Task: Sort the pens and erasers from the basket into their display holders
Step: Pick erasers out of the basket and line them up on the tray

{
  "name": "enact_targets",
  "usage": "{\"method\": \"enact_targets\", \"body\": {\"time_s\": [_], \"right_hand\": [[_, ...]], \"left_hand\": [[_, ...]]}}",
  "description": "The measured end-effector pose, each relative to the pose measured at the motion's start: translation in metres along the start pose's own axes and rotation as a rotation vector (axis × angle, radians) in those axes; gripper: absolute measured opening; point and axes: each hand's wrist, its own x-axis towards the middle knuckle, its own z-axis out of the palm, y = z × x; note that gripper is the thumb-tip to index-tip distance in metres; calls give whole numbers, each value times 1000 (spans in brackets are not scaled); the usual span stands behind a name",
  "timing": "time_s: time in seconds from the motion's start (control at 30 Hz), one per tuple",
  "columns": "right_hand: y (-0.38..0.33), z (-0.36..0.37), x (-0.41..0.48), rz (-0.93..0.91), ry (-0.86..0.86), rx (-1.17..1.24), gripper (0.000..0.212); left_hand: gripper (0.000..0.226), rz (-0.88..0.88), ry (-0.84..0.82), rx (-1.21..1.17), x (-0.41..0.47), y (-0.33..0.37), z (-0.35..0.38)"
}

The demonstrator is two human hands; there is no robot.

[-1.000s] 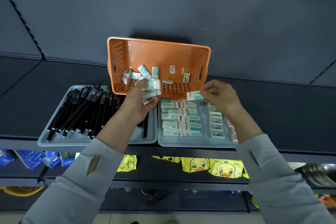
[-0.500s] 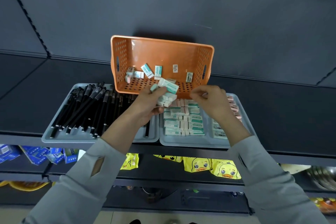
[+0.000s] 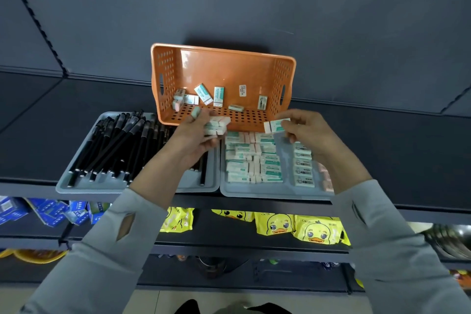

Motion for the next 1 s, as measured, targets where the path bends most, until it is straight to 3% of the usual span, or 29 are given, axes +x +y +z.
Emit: {"method": "enact_targets", "body": {"time_s": [0.2, 0.33, 0.63, 0.77, 0.9, 1.0], "right_hand": [[14, -3, -14, 83, -41, -111, 12], [21, 6, -20, 71, -113, -116, 21], [24, 19, -17, -192, -45, -501, 19], [1, 26, -23, -200, 60, -233, 6], [-23, 36, -18, -105, -100, 23, 16], [-24, 34, -13, -74, -62, 113, 17]], "left_hand": [[13, -16, 22, -120, 2, -4, -3], [13, 68, -27, -49, -2, -6, 3], [17, 123, -93, 171, -6, -18, 4], [30, 124, -110, 201, -8, -21, 8], [29, 173, -171, 225, -12, -18, 22], [28, 168, -140, 160, -13, -14, 21]]}}
